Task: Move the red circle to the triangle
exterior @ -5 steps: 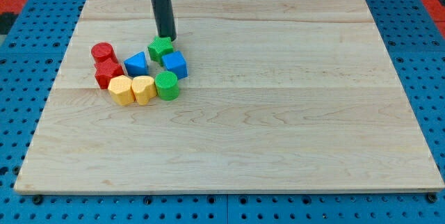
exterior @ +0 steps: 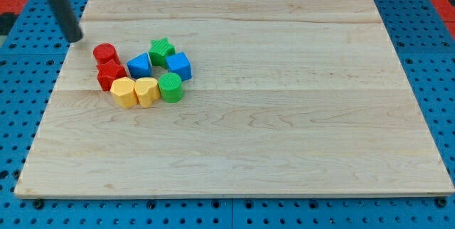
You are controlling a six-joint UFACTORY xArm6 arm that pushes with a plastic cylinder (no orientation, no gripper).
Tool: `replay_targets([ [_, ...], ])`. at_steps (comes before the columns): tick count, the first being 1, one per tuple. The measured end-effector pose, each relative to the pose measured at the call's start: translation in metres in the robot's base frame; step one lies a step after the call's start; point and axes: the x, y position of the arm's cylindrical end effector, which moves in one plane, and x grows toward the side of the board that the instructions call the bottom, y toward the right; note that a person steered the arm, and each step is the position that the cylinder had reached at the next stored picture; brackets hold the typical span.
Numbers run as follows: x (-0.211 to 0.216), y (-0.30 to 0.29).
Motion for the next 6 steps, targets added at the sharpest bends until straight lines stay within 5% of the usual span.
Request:
replay_targets([
  [2, 0.027, 0.082],
  [4, 0.015, 0.051],
  [6, -0.008, 0.149],
])
